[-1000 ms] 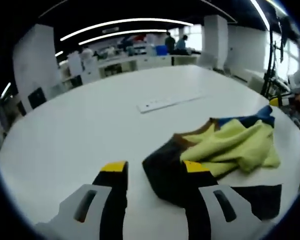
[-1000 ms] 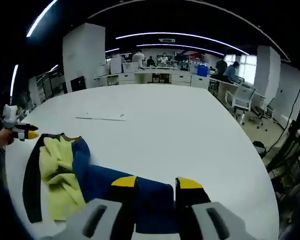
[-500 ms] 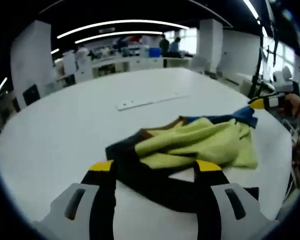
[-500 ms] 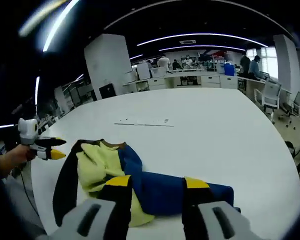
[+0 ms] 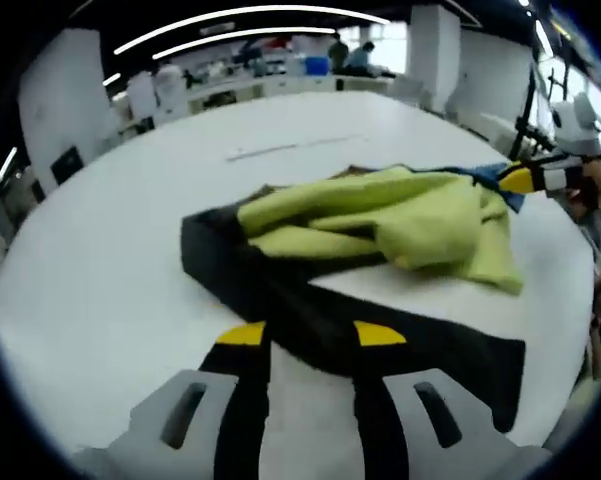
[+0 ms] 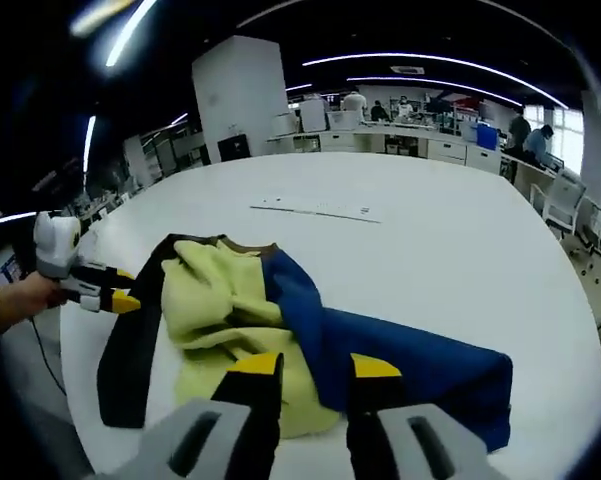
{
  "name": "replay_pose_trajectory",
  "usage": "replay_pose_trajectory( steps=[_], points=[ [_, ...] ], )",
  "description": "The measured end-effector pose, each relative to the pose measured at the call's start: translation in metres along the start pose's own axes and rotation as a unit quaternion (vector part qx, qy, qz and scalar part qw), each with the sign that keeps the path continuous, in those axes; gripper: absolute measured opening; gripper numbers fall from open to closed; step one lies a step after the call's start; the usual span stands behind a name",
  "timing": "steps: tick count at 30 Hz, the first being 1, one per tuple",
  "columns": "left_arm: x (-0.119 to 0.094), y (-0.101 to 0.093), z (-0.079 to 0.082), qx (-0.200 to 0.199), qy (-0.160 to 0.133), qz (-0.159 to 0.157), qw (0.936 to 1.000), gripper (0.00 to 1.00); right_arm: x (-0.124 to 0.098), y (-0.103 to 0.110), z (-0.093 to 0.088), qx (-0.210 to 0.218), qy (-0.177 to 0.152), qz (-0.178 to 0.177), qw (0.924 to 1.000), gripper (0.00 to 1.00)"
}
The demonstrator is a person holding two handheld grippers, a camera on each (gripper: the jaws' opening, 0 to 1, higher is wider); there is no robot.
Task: Fold the garment on the visible template until the final outline fits inside the template.
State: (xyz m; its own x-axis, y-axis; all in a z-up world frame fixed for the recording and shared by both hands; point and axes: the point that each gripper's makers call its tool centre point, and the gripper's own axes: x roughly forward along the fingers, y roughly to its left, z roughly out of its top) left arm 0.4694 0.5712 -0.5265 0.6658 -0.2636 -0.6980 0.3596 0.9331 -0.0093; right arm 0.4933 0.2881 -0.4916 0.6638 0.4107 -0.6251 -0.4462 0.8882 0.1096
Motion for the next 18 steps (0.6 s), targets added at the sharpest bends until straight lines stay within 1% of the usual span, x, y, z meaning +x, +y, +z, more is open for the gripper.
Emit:
replay_pose_trajectory(
  steps=[2,4,5,8,10,12,14,15,18],
  points=[
    [0.002,0.002,-0.005,-0.003,0.007,0.002,1.0000,0.18,0.001,-0.002,0.000,-0.005,0.000,-0.003,1.0000,0.12],
    [0.003,0.001,-0.009,-0.003,0.010,-0.002,0.9999,0.11,0.002,-0.005,-0.001,-0.007,0.000,-0.006,1.0000,0.07],
    [0.003,0.001,-0.009,-0.003,0.008,-0.004,1.0000,0.10,0.003,-0.006,-0.001,-0.010,-0.001,-0.006,0.9999,0.05],
    [0.003,0.002,-0.007,0.001,0.004,-0.007,1.0000,0.08,0.007,-0.008,-0.001,-0.007,0.001,-0.006,1.0000,0.05],
    [0.002,0.004,-0.007,0.014,0.011,-0.005,0.9998,0.01,0.008,-0.009,0.001,-0.005,-0.001,-0.005,1.0000,0.00],
    [-0.001,0.008,-0.005,0.024,0.013,-0.002,0.9996,0.01,0.008,-0.009,0.006,-0.003,-0.008,-0.001,1.0000,0.00],
    [-0.004,0.013,-0.002,0.030,0.009,-0.001,0.9995,0.01,0.008,-0.010,0.009,-0.006,-0.011,-0.005,0.9999,0.00],
    [-0.006,0.019,-0.001,0.037,0.007,0.007,0.9993,0.01,0.007,-0.014,0.013,-0.006,-0.014,-0.011,0.9998,0.00],
    [-0.009,0.030,0.000,0.046,0.011,0.009,0.9988,0.01,0.006,-0.020,0.019,0.002,-0.018,-0.018,0.9997,0.00]
  ],
)
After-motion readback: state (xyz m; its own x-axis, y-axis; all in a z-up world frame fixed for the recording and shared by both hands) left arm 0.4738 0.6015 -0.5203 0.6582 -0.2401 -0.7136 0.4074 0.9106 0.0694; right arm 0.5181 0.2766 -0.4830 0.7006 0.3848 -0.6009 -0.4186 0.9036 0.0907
